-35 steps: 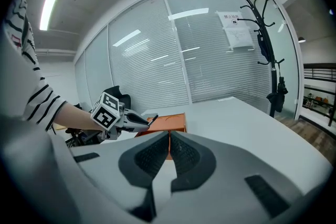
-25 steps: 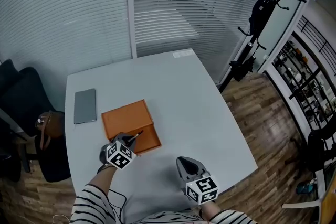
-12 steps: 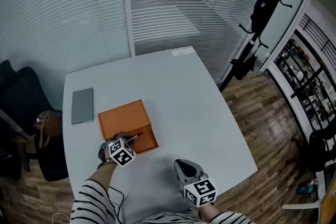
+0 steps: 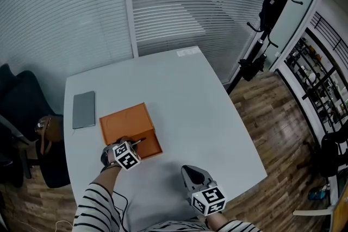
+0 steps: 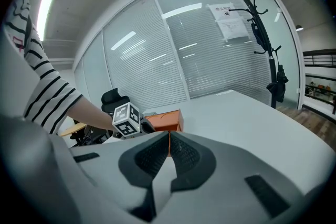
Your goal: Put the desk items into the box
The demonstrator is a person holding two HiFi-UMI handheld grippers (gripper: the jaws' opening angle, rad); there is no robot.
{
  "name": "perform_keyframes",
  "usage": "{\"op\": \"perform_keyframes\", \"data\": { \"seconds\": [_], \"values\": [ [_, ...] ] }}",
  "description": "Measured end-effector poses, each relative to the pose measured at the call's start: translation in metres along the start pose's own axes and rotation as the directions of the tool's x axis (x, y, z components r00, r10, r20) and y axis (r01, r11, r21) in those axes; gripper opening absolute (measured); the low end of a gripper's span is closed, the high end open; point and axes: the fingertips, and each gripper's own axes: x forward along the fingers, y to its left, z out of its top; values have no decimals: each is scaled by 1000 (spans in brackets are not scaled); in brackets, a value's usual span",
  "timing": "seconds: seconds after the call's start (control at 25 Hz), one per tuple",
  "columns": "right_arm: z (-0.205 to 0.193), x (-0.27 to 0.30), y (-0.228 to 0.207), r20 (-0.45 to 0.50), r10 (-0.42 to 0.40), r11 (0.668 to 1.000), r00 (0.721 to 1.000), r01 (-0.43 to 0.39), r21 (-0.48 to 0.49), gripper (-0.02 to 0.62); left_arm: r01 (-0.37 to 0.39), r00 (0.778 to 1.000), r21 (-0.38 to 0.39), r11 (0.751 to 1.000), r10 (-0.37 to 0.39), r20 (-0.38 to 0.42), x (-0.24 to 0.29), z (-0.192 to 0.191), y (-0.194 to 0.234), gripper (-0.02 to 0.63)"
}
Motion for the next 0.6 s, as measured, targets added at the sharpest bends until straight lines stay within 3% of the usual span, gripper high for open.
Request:
{"op": "perform_keyframes", "data": {
  "seconds": [0.4,0.6],
  "values": [
    [-2,-4,-4,4,-7,1000,1000,7,14,26,19,994,50,999,-14,-105,10,-14,-12,54],
    [-4,-8,-8,4,-16,1000,1000,16,19,26,19,993,56,998,-13,-116,13,-14,-14,54]
  ]
}}
